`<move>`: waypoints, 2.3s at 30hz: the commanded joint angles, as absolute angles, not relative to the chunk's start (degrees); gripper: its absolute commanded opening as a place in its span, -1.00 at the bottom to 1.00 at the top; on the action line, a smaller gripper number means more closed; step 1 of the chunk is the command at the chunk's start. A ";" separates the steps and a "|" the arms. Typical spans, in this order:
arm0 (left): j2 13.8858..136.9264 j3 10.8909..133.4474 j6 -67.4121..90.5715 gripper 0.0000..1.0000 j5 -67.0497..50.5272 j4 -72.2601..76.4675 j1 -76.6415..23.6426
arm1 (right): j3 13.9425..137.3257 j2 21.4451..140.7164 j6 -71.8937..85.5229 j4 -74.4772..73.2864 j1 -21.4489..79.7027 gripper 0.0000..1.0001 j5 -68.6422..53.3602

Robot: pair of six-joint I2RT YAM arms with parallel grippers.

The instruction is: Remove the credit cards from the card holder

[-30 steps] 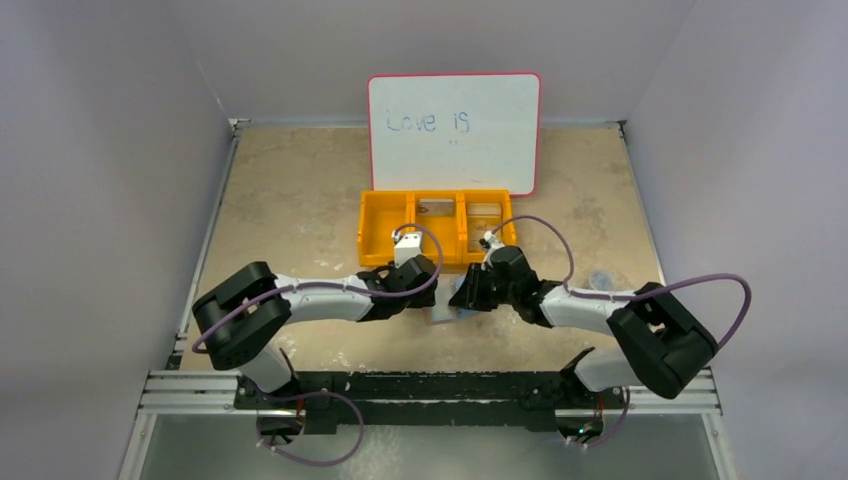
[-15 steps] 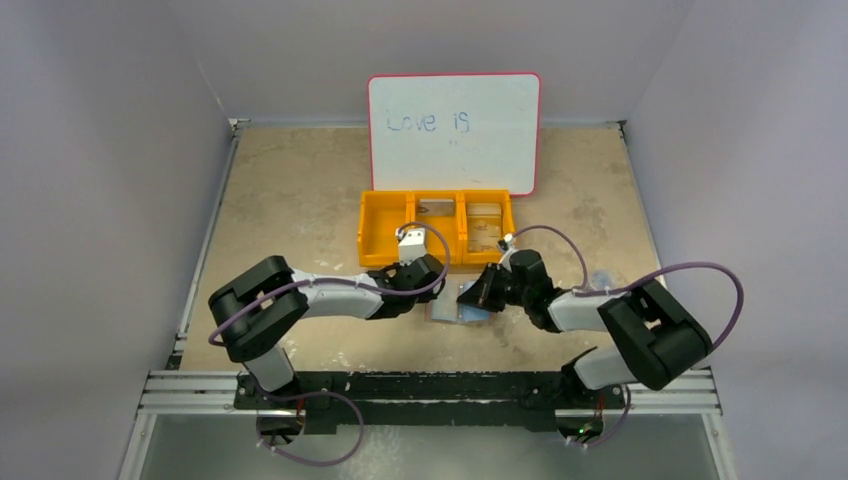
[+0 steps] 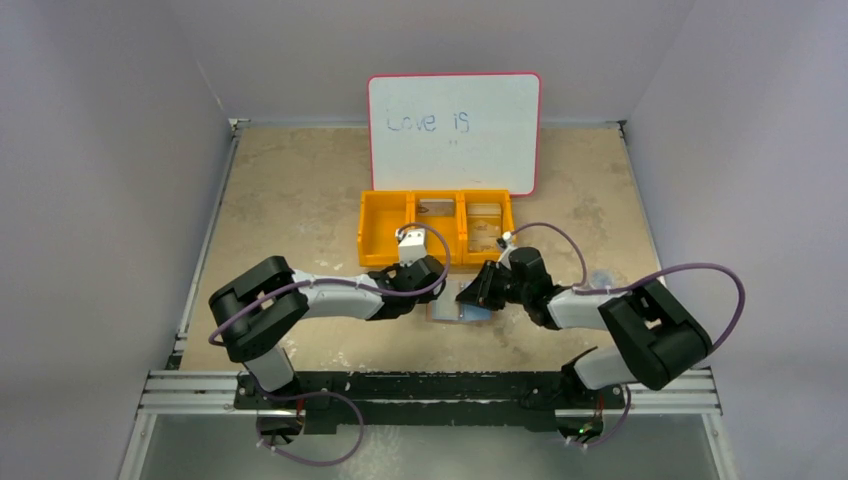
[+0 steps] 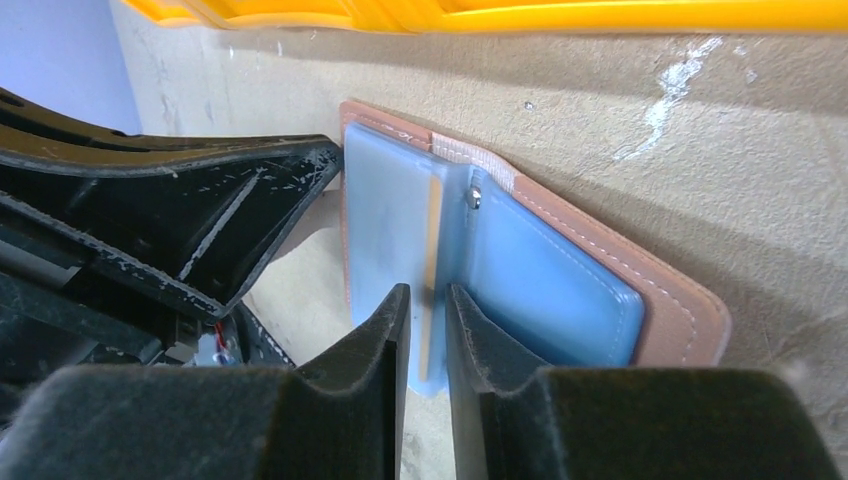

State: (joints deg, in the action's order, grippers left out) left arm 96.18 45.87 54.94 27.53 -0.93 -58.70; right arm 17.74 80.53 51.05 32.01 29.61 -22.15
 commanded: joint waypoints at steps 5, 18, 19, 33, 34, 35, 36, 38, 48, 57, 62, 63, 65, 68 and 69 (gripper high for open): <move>96.64 43.82 54.93 -1.00 25.48 -7.39 -60.65 | 18.60 87.01 51.67 41.99 29.60 -0.84 -30.68; 95.76 43.16 57.64 -1.00 31.12 -11.88 -61.17 | 19.51 73.15 47.12 24.18 29.58 -1.00 -16.49; 95.83 43.20 57.63 -1.00 31.14 -11.87 -61.17 | 19.68 73.25 47.11 23.79 29.54 -1.00 -16.29; 94.97 43.19 56.51 -1.00 30.68 -10.86 -61.17 | 25.31 66.12 27.88 16.87 29.96 -0.31 -15.12; 94.76 43.16 56.44 -1.00 30.75 -10.71 -61.13 | 25.43 65.86 26.39 16.61 30.17 -0.28 -14.82; 94.59 43.13 56.32 -1.00 30.76 -10.53 -61.17 | 25.71 65.94 24.44 16.19 30.57 -0.25 -14.79; 94.46 43.10 56.32 -1.00 30.85 -10.35 -61.15 | 26.20 66.15 22.71 15.35 31.68 -0.24 -13.97; 94.23 43.09 56.35 -1.00 30.85 -10.28 -61.13 | 27.22 66.40 20.95 13.56 34.62 -0.23 -9.75; 89.51 40.09 57.35 -0.62 30.23 -7.20 -61.12 | 20.65 58.54 23.85 24.79 38.70 0.11 -9.21; 85.62 40.06 55.64 -0.31 23.94 -5.61 -61.17 | 19.42 60.13 25.76 26.02 40.49 0.09 -7.17; 86.46 41.17 57.17 -0.59 26.90 -11.06 -61.17 | 20.47 63.34 26.02 26.16 43.30 0.06 -6.00; 86.70 41.17 57.41 -0.65 27.57 -11.56 -61.13 | 20.54 63.82 26.36 26.14 44.07 0.06 -4.96; 87.26 41.04 57.89 -0.81 28.38 -11.71 -61.13 | 20.86 64.62 26.69 25.77 45.96 0.06 -2.69; 87.61 41.10 57.94 -1.00 28.74 -11.21 -61.17 | 22.66 65.88 26.49 22.23 49.16 0.09 2.77; 87.56 41.05 57.92 -1.00 28.84 -11.09 -61.17 | 23.43 66.39 26.25 21.14 50.13 0.10 4.50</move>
State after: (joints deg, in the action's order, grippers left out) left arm 87.46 40.14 57.49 26.98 -8.75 -60.90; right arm 19.20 65.34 26.04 22.70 46.98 -3.46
